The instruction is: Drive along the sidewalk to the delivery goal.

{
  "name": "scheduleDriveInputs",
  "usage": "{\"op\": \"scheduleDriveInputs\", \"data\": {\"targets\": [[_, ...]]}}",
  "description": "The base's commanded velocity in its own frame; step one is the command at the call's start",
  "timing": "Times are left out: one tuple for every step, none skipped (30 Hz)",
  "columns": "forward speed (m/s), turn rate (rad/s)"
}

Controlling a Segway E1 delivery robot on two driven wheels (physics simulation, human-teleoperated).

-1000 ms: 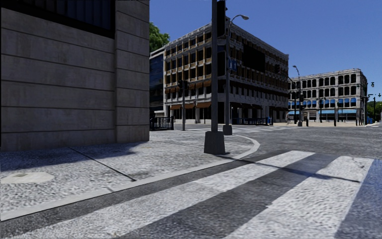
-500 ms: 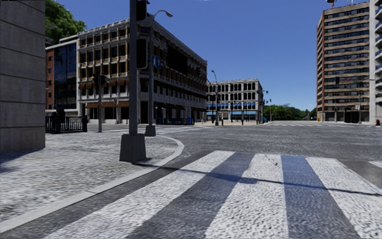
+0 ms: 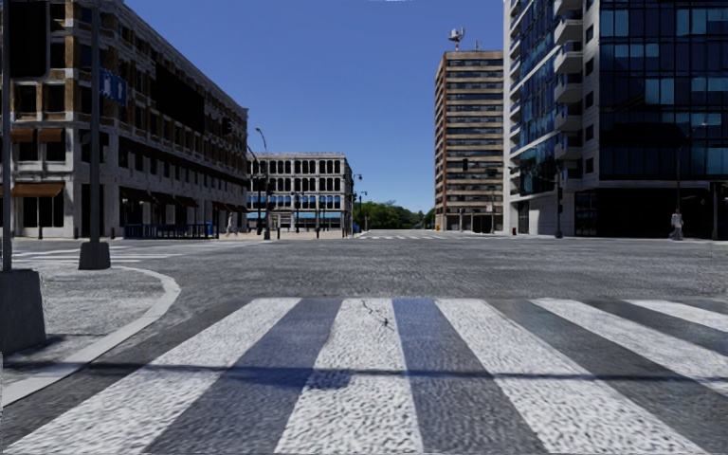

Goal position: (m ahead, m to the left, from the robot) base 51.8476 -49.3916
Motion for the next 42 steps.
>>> {"op": "scheduleDriveInputs", "data": {"targets": [[1.41, -0.87], [1.44, -0.87], [1.47, -0.87], [1.47, -0.87], [1.49, -0.87], [1.51, -0.87], [1.52, -0.87], [1.52, -0.87], [1.52, -0.87], [1.52, -0.87], [1.52, -0.87], [1.53, -0.87], [1.53, -0.87], [1.53, -0.87], [1.53, -0.87], [1.53, -0.87], [1.54, -0.87], [1.54, -0.87], [1.54, -0.87], [1.55, -0.87], [1.57, -0.87], [1.57, -0.87], [1.61, -0.87], [1.65, -0.87], [1.72, -0.87], [1.72, -0.87], [1.85, -0.87], [2.0, -0.87], [2.0, -0.87], [2.0, -0.87], [2.0, -0.87], [2.0, -0.87], [2.0, -0.88], [2.0, -0.88], [2.0, -0.88], [2.0, -0.88], [2.0, -0.88], [2.0, -0.88], [2.0, -0.88], [2.0, -0.88], [2.0, -0.88], [2.0, -0.88]]}}
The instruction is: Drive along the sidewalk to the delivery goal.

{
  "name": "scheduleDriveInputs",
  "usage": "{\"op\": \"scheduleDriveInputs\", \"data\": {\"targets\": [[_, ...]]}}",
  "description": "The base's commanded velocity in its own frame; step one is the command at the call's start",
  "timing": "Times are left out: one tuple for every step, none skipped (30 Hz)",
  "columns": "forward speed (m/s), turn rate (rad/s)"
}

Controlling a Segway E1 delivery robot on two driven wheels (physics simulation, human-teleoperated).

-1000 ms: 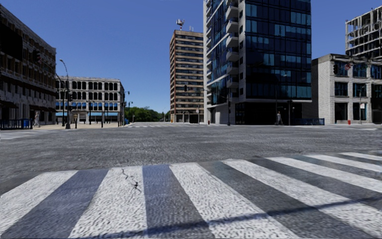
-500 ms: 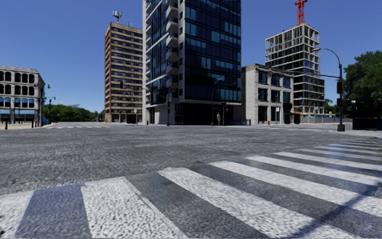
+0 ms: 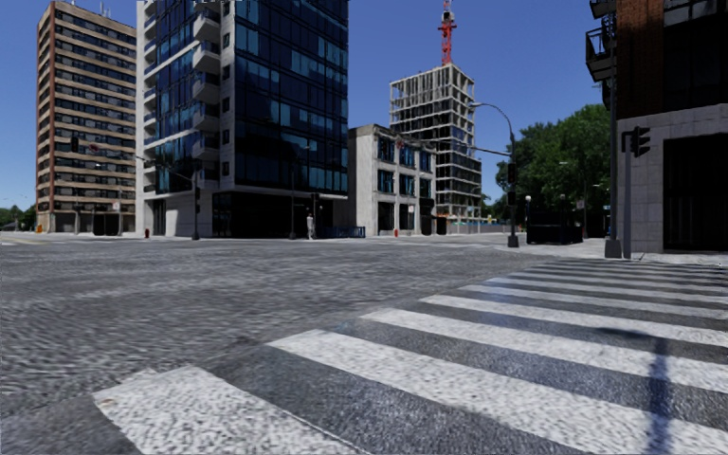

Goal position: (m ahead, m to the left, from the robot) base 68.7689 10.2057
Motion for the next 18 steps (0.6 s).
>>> {"op": "scheduleDriveInputs", "data": {"targets": [[2.0, -0.88], [2.0, -0.88], [2.0, -0.88], [2.0, -0.88], [2.0, -0.88], [2.0, -0.88], [2.0, -0.88], [2.0, -0.88], [2.0, -0.88], [2.0, -0.88], [2.0, -0.88], [2.0, -0.88], [2.0, -0.88], [2.0, -0.88], [1.97, -0.88], [1.97, -0.88], [1.9, -0.88], [1.88, -0.88]]}}
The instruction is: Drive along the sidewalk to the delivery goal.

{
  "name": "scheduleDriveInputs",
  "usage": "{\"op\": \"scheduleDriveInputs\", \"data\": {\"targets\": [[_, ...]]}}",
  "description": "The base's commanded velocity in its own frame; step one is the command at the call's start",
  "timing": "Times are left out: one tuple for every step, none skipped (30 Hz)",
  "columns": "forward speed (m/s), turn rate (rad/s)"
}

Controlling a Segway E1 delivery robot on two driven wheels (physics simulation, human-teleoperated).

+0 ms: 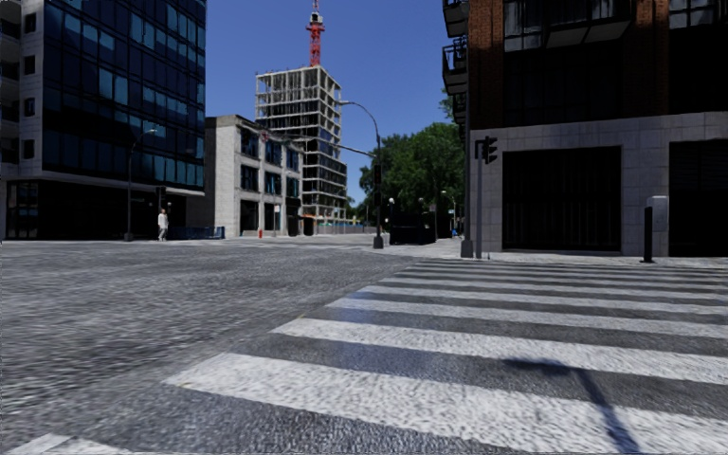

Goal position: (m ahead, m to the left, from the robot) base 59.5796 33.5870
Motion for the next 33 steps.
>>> {"op": "scheduleDriveInputs", "data": {"targets": [[1.87, -0.88], [1.87, -0.88], [1.87, -0.88], [1.87, -0.87], [1.87, -0.81], [1.87, -0.81], [1.87, -0.74], [1.87, -0.72], [1.87, -0.72], [1.87, -0.71], [1.87, -0.71], [1.87, -0.71], [1.87, -0.71], [1.87, -0.71], [1.87, -0.71], [1.87, -0.71], [1.87, -0.71], [1.87, -0.71], [1.87, -0.71], [1.87, -0.71], [1.87, -0.71], [1.87, -0.71], [1.87, -0.71], [1.87, -0.71], [1.87, -0.71], [1.87, -0.71], [1.87, -0.71], [1.87, -0.71], [1.87, -0.71], [1.87, -0.71], [1.87, -0.7], [1.87, -0.65], [1.87, -0.65]]}}
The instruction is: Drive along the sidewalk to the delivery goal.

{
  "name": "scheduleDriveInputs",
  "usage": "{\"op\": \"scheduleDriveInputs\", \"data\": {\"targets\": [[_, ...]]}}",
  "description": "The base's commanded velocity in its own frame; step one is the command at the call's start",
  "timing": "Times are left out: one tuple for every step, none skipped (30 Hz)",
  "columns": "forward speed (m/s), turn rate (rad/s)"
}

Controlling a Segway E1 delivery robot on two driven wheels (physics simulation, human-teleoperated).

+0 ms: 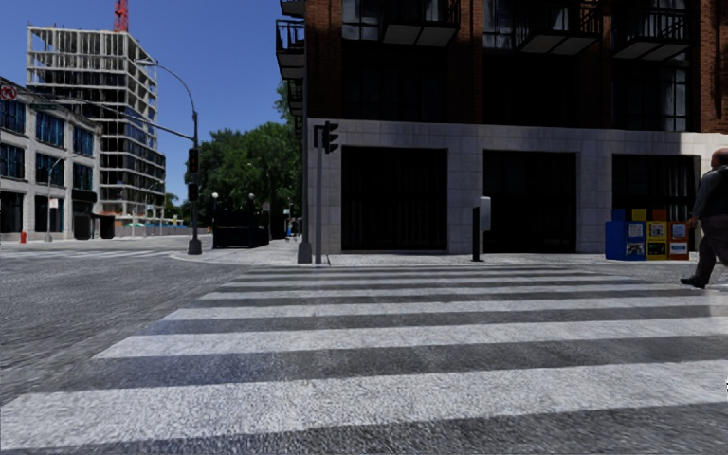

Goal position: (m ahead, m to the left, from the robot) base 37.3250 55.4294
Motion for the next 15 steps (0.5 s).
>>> {"op": "scheduleDriveInputs", "data": {"targets": [[1.87, -0.57], [1.87, -0.44], [1.87, -0.29], [1.87, -0.29], [1.87, -0.05], [1.87, 0.0], [1.87, 0.0], [1.87, 0.0], [1.87, 0.0], [1.87, 0.0], [1.87, 0.0], [1.87, 0.0], [1.87, 0.0], [1.87, 0.0], [1.87, 0.0]]}}
